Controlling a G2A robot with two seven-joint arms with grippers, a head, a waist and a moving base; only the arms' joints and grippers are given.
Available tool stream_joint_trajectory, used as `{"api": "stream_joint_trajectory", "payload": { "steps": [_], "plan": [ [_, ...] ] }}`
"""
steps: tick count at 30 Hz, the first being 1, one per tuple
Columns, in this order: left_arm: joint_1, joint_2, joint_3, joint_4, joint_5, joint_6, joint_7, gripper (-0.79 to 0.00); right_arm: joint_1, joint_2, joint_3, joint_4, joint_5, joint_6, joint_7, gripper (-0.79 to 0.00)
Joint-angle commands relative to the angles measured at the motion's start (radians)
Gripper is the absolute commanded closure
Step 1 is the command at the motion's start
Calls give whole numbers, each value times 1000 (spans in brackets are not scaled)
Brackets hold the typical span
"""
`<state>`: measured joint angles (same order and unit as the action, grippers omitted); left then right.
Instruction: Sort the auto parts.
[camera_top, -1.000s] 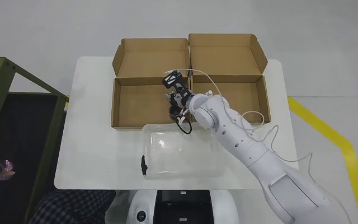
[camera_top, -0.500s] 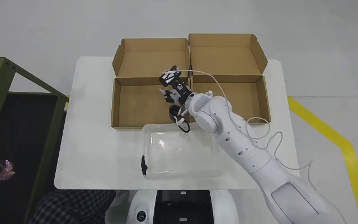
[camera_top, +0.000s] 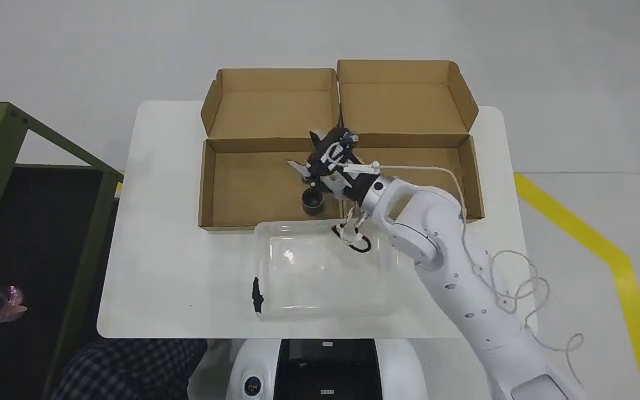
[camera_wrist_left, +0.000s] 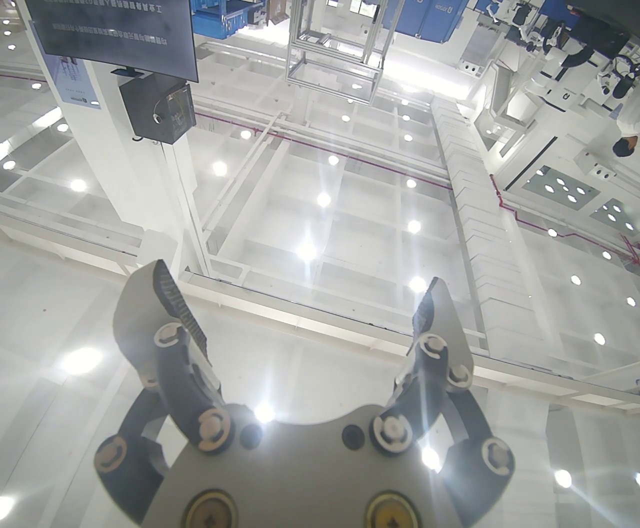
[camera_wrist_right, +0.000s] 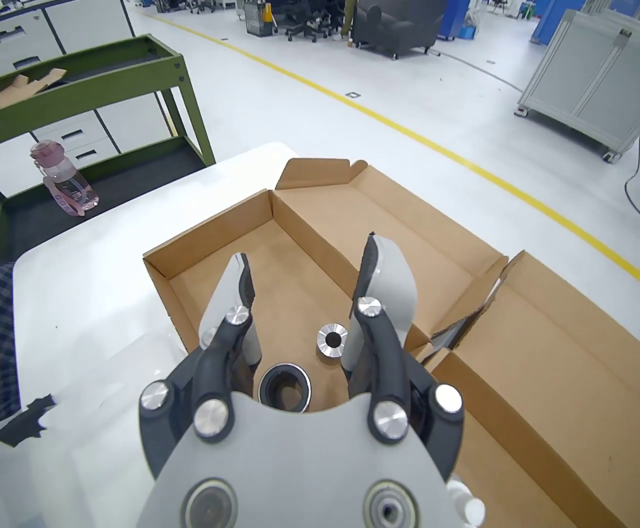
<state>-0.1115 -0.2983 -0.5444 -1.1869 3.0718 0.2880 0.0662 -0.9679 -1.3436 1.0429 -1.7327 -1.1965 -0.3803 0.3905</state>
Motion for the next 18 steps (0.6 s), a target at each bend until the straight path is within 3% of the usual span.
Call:
{"api": "stream_joint_trajectory", "payload": {
  "steps": [1, 5, 8, 10, 18],
  "plan": [
    [0, 0, 0, 0, 0, 0, 0, -785, -48, 12, 46, -35, -19, -28, -31, -471],
    [0, 0, 0, 0, 0, 0, 0, -785, -140, 31, 133, -88, -41, -57, -103, -520],
    [0, 0, 0, 0, 0, 0, 0, -785, -201, 43, 186, -127, -67, -71, -151, -723],
    [0, 0, 0, 0, 0, 0, 0, -785, -260, 52, 230, -165, -95, -79, -193, -785],
    [0, 0, 0, 0, 0, 0, 0, -785, -430, 75, 356, -222, -145, -82, -307, -785]
  ]
}}
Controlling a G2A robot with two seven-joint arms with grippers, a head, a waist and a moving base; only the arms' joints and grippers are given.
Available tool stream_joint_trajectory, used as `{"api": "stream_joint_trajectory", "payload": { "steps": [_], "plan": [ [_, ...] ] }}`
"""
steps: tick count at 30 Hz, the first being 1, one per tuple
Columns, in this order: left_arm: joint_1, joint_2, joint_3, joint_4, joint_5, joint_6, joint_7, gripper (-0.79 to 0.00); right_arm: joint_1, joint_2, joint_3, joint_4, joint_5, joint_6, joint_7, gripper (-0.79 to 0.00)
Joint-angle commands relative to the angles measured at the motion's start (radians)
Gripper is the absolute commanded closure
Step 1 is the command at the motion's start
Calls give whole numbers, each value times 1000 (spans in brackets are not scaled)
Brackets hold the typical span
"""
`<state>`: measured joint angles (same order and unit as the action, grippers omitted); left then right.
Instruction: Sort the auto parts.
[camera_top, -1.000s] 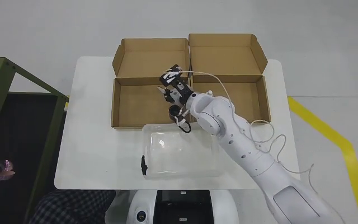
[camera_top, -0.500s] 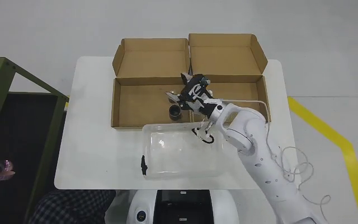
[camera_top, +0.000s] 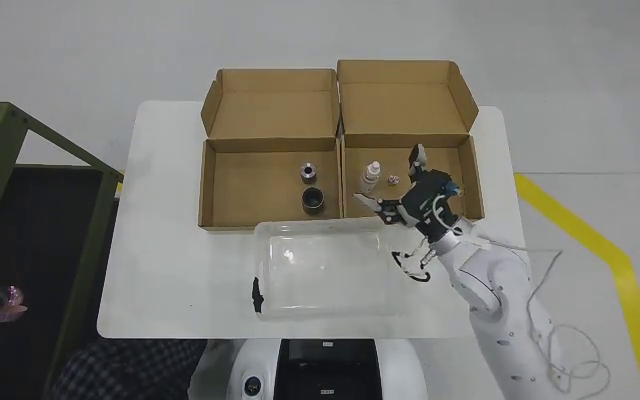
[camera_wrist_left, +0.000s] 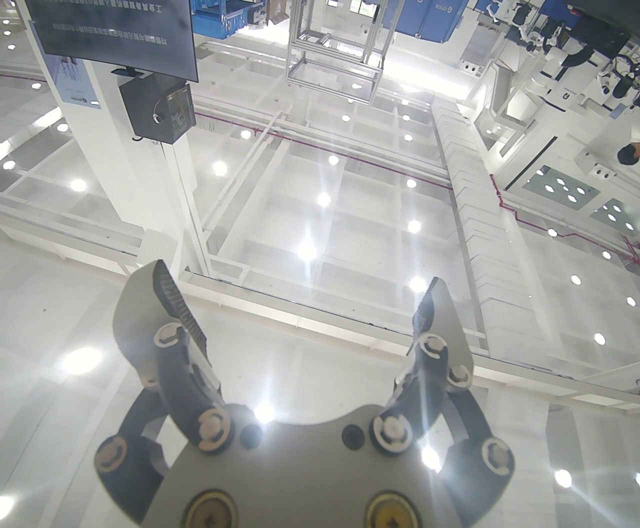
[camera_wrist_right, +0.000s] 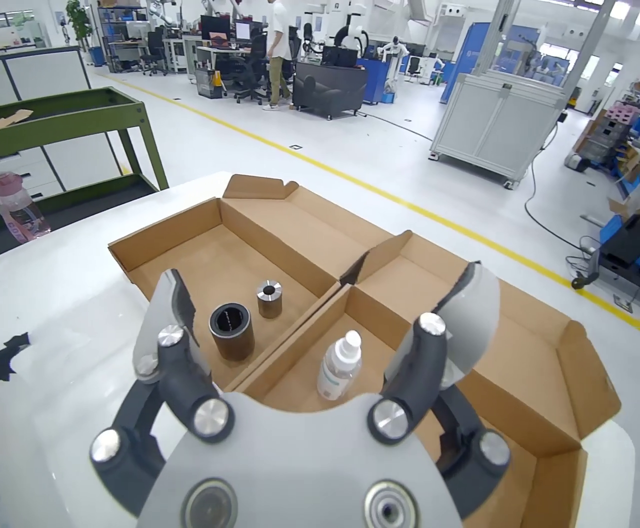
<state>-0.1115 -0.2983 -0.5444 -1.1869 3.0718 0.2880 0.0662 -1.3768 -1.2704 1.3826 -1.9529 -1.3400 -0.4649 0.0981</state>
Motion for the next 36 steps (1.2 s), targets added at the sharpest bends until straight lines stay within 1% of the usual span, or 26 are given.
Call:
{"api": "stream_joint_trajectory", "payload": {
  "steps": [1, 7, 10, 19, 25, 29, 36],
  "plan": [
    [0, 0, 0, 0, 0, 0, 0, -785, -34, 4, 26, -4, -1, 4, -24, -785],
    [0, 0, 0, 0, 0, 0, 0, -785, -166, 16, 129, -19, 4, 13, -114, -785],
    [0, 0, 0, 0, 0, 0, 0, -785, -221, 22, 174, -31, -1, 19, -135, -785],
    [0, 0, 0, 0, 0, 0, 0, -785, -356, 29, 273, -45, 43, 34, -229, -785],
    [0, 0, 0, 0, 0, 0, 0, -785, -404, 30, 318, -35, 91, 58, -277, -785],
    [0, 0, 0, 0, 0, 0, 0, -785, -417, 32, 341, -40, 87, 60, -266, -785],
    [0, 0, 0, 0, 0, 0, 0, -785, -417, 32, 342, -40, 87, 60, -266, -785]
  ]
}}
